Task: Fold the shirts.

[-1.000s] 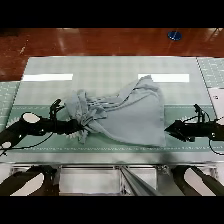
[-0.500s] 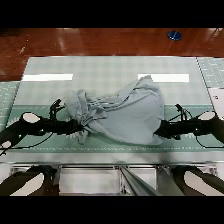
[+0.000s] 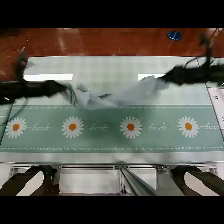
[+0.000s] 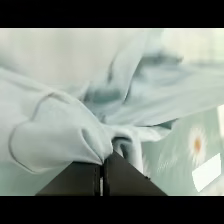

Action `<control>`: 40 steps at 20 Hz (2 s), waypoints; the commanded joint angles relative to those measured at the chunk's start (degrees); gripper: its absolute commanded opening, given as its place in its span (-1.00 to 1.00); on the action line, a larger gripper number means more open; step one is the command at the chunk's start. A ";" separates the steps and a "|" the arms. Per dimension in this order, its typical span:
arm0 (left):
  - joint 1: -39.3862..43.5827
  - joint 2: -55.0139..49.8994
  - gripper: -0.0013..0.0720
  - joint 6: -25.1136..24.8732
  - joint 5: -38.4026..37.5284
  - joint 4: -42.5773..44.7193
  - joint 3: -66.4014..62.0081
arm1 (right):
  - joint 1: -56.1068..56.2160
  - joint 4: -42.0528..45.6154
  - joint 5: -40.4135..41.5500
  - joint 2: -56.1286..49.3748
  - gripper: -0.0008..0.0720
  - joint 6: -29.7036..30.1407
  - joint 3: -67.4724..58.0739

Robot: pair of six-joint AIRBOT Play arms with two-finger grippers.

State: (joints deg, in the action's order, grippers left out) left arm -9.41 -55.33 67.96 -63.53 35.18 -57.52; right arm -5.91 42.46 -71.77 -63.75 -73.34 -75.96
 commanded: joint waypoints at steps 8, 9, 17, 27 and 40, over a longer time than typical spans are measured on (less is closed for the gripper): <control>-21.00 18.32 -0.92 8.39 -0.04 8.92 -42.14 | 0.26 14.71 -7.21 12.87 -0.93 -8.13 -46.99; -19.76 20.81 -0.92 8.94 0.63 13.66 -42.47 | 0.26 18.12 -8.26 15.34 -0.93 -8.63 -46.99; 5.42 33.92 -0.92 17.42 -0.85 49.53 -42.38 | 0.26 32.13 -20.24 29.20 -0.93 -14.36 -37.11; 10.10 19.54 -0.92 20.63 2.60 49.90 -19.50 | 0.31 26.08 -7.98 27.65 -0.93 -12.96 -0.59; 10.16 -31.17 -0.92 22.73 10.62 29.42 -27.65 | -0.74 25.86 7.80 -22.38 -0.93 -13.97 -9.49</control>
State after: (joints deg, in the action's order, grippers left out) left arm 0.71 -77.84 90.67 -51.68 69.73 -83.26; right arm -6.00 68.99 -65.63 -76.03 -85.17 -80.88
